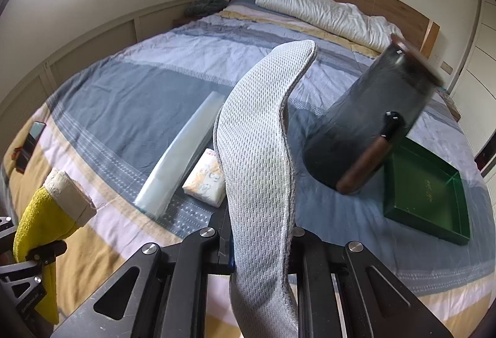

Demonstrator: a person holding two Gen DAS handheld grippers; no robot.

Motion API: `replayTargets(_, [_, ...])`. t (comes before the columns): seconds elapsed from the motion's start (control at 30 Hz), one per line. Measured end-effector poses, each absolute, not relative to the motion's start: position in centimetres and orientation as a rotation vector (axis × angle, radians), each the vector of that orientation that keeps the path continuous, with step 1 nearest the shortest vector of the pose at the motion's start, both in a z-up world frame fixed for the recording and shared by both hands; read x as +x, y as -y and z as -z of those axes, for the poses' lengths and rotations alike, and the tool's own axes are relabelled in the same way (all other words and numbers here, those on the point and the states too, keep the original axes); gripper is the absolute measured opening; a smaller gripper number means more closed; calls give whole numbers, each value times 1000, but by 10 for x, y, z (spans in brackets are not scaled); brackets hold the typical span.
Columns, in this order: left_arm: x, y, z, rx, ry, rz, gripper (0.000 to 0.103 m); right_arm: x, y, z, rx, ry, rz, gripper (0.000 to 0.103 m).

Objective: Organize soft objects
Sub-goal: 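Lift yellow towel with left tool while right tool carries mask toward green tray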

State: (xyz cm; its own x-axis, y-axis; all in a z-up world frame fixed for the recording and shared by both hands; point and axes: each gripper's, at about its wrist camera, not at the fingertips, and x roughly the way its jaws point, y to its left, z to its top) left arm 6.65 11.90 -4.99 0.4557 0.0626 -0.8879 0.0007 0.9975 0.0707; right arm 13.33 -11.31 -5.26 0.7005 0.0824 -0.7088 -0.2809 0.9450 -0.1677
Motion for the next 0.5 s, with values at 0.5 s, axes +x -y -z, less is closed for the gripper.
replayTargets(0.5, [41,-55,1,72,-1020,48,14,32,195,1,-205,-730,-161,14])
